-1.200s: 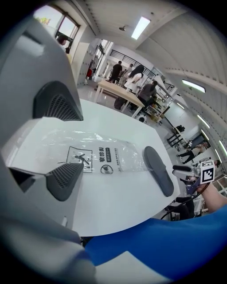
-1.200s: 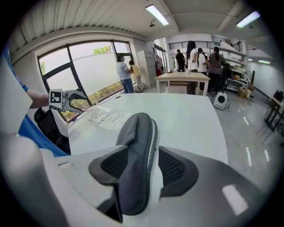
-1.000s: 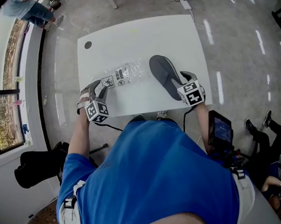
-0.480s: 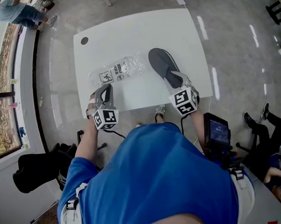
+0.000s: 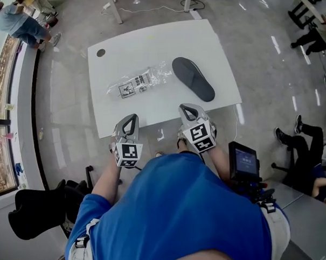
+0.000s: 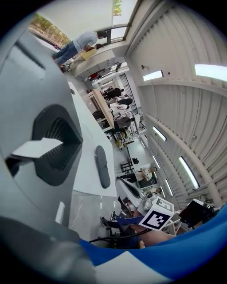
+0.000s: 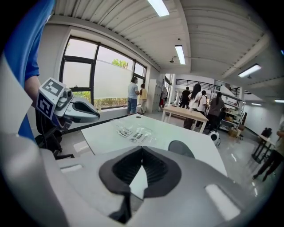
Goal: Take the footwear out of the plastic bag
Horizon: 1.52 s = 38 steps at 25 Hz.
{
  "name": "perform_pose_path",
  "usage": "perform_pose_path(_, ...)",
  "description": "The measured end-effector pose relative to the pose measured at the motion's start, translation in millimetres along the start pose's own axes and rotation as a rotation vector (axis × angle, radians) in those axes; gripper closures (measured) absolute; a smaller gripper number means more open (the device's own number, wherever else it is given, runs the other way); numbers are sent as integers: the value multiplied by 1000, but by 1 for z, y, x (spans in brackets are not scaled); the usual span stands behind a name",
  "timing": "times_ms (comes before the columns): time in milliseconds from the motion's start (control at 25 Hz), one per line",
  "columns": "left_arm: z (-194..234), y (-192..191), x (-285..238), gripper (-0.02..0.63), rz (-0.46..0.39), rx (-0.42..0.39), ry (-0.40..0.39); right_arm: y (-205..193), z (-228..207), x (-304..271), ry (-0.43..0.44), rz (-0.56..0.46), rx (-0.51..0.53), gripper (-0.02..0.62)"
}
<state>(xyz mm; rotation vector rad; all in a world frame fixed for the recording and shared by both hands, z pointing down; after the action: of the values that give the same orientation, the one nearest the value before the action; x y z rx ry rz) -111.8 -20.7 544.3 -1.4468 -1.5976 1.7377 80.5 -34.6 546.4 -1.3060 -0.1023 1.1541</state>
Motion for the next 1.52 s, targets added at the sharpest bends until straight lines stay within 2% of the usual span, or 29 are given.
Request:
perform_pose_path(360,-42,-3,49,598,-59,48,-126,18,74,58,-17,5,-78,592)
perform_pose_path(480,-57,2,63,598,-77,63,-157,22,86,79,-29,-4,-107,592)
perform_pose_path(840,-83,29,71,598,-135,85,-180,20,77,105,-35,-33,-187,592)
perform_pose_path(1120,-100,44,68,598,-153,70,-194,20,56,121,-83,-64,-186,592)
perform_pose_path(1520,-117,65,76,598,-161,43,-196,18,50,144,-74,-62,-184,592)
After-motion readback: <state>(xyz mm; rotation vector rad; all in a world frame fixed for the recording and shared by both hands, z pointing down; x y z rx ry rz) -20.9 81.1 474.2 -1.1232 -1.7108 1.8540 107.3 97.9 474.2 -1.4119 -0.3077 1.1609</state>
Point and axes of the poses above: the fingertips, and each gripper's own axes: x backward along the fingers, z to its left, y out of its top, the point moved 2 cm from there along x, backward along the fingers, and after that the axes turned 14 degrees about x, right-handed, at the moved point
